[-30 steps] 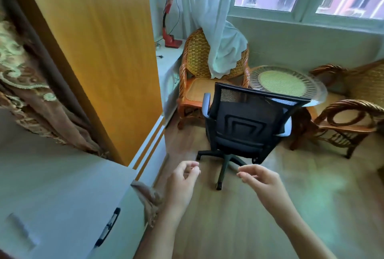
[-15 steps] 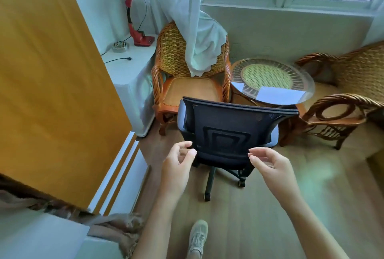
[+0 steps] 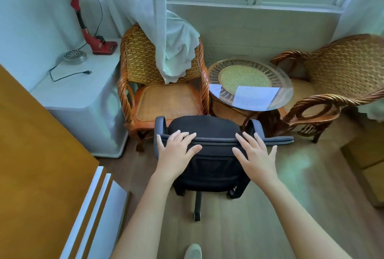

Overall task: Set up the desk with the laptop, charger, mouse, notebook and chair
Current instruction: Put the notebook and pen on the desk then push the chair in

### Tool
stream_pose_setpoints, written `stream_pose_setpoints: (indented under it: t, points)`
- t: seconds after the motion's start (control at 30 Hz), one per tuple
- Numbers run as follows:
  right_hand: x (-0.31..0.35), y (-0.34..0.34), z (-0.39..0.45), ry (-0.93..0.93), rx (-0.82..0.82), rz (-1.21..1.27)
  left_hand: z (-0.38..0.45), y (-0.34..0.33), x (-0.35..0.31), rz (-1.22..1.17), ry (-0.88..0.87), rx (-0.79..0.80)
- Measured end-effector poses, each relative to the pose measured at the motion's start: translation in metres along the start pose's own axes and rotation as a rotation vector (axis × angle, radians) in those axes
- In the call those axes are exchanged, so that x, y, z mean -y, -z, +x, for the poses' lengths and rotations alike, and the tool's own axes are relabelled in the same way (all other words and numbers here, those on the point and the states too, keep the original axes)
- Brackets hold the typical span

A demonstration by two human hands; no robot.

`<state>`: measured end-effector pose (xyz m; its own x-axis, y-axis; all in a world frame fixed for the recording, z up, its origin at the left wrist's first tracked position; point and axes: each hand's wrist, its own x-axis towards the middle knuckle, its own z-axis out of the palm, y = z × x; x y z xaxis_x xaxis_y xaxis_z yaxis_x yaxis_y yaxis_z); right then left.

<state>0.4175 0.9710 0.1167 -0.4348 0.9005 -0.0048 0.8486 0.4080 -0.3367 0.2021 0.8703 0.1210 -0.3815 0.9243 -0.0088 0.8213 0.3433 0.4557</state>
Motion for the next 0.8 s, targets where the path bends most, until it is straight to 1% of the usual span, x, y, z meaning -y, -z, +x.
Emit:
stream_pose_setpoints:
  t: [0.17, 0.23, 0.33, 0.43, 0.63, 0.7, 0.8]
  points:
    - [-0.014, -0.003, -0.002, 0.076, -0.115, 0.009, -0.007, -0.02, 0.0, 0.005, 0.011, -0.103]
    - [-0.013, -0.002, -0.005, 0.09, -0.138, 0.038, -0.012, -0.023, 0.0, 0.003, 0.018, -0.113]
    - [-0.017, 0.0, -0.014, 0.102, -0.125, 0.07, -0.022, -0.025, -0.003, -0.06, 0.05, -0.12]
    - [-0.024, 0.003, -0.029, 0.135, -0.111, 0.111, -0.044, -0.03, -0.01, -0.063, 0.085, -0.144]
    - [-0.05, 0.01, -0.087, 0.261, -0.102, 0.168, -0.119, -0.043, -0.028, -0.084, 0.158, -0.22]
    - [-0.06, 0.01, -0.113, 0.298, -0.103, 0.162, -0.147, -0.048, -0.035, -0.093, 0.174, -0.215]
    - [-0.071, 0.015, -0.139, 0.306, -0.079, 0.183, -0.177, -0.052, -0.048, -0.196, 0.151, -0.227]
